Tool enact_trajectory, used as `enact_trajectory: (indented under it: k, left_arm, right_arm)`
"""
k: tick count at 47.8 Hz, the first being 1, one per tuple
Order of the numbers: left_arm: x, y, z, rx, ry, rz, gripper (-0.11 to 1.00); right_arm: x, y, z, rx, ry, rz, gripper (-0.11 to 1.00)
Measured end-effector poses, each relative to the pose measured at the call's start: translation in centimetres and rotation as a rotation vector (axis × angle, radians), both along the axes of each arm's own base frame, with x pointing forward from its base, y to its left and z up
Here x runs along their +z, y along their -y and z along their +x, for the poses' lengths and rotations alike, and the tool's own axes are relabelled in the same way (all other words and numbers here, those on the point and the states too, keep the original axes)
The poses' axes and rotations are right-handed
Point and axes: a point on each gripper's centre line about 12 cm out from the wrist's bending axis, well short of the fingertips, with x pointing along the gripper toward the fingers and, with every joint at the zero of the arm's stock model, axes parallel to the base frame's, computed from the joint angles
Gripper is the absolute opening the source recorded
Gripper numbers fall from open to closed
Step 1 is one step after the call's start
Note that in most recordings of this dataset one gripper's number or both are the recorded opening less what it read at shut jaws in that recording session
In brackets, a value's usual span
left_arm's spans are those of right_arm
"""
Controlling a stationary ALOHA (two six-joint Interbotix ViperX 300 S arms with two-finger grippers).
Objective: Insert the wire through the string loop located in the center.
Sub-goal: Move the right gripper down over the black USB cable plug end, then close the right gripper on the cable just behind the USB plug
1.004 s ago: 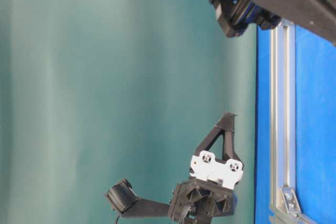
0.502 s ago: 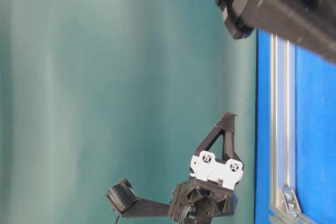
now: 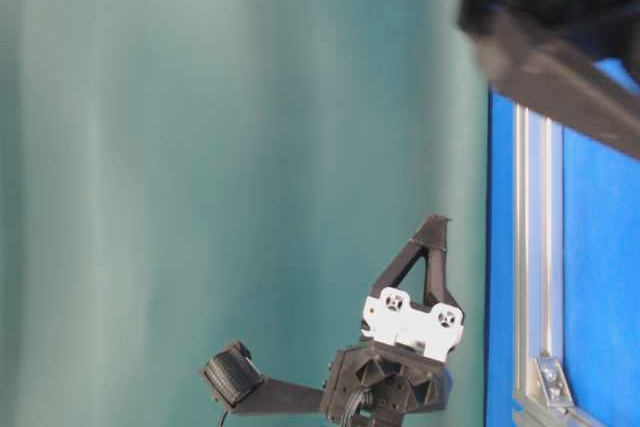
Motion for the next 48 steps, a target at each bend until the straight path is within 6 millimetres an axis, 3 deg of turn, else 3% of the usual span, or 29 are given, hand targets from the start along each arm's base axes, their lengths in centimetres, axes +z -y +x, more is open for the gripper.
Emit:
enact_trajectory:
  k: [9,19,40,44,48]
  left_arm:
    - [0.0,0.0,0.0,0.000,0.000,-0.001,0.00]
    - [-0.1,-0.1,0.0,0.002,-0.001,0.000,0.00]
    - [0.0,0.0,0.0,0.000,0.000,0.000,0.00]
    - [0.0,0.0,0.0,0.000,0.000,0.000,0.00]
    - [0.0,0.0,0.0,0.000,0.000,0.000,0.00]
  right_arm:
    - [-2.8,-0.6,1.0,-0.012,-0.063,0.021,0.78]
    - [-4.6,-0.8,2.1,-0.043,-0.094,0.038,0.77]
    - [-5.3,-0.5,2.3,-0.075,-0.145,0.036,0.76]
    - [-5.4,-0.5,2.2,-0.076,-0.153,0.033,0.69]
    - [-5.4,-0.6,2.3,-0.075,-0.153,0.032,0.48]
